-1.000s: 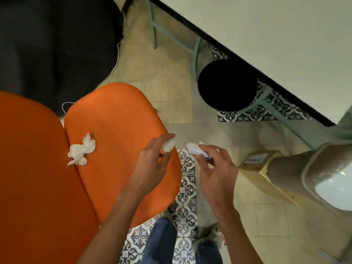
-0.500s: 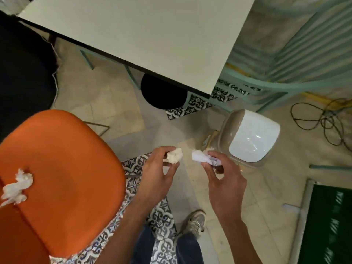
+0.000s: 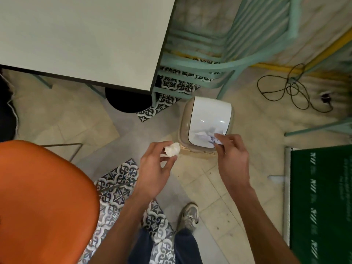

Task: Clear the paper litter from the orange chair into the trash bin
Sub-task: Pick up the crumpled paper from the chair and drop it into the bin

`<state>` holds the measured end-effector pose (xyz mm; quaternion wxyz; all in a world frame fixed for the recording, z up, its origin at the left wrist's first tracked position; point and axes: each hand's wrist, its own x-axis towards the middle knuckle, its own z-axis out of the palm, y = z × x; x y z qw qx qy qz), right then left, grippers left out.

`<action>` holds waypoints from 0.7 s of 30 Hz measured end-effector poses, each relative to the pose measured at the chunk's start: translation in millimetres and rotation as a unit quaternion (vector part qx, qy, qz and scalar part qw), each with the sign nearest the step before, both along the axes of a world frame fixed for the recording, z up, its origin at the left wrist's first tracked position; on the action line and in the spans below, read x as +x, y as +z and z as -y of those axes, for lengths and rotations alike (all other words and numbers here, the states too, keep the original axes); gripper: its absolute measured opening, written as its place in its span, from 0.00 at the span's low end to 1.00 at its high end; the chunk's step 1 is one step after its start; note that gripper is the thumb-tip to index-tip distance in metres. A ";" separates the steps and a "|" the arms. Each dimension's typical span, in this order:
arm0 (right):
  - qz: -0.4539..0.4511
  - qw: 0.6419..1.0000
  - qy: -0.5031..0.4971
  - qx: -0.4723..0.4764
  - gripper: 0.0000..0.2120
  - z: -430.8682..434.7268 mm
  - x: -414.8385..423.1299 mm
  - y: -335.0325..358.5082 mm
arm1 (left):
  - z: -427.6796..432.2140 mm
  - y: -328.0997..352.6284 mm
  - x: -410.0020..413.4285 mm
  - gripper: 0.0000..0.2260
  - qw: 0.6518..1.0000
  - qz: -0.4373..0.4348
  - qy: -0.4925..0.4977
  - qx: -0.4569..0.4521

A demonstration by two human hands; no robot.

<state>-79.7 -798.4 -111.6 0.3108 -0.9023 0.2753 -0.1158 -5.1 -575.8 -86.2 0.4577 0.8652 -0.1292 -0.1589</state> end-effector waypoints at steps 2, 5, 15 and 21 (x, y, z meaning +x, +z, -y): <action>-0.039 0.998 0.027 -0.048 0.13 3.1 7.5 -6.2 | 4.1 -0.9 3.2 0.16 1.000 -0.005 0.000 0.007; -0.070 0.988 0.065 -0.120 0.20 8.1 17.9 -24.5 | 7.8 -4.0 8.3 0.17 1.000 -0.005 0.001 0.012; -0.105 0.987 0.107 -0.063 0.14 8.6 50.1 -46.9 | 24.1 -19.0 32.5 0.19 1.000 -0.009 0.010 0.015; 0.001 0.990 0.092 0.103 0.09 13.3 53.3 -32.7 | 48.9 -20.2 41.1 0.18 0.998 -0.036 0.028 -0.034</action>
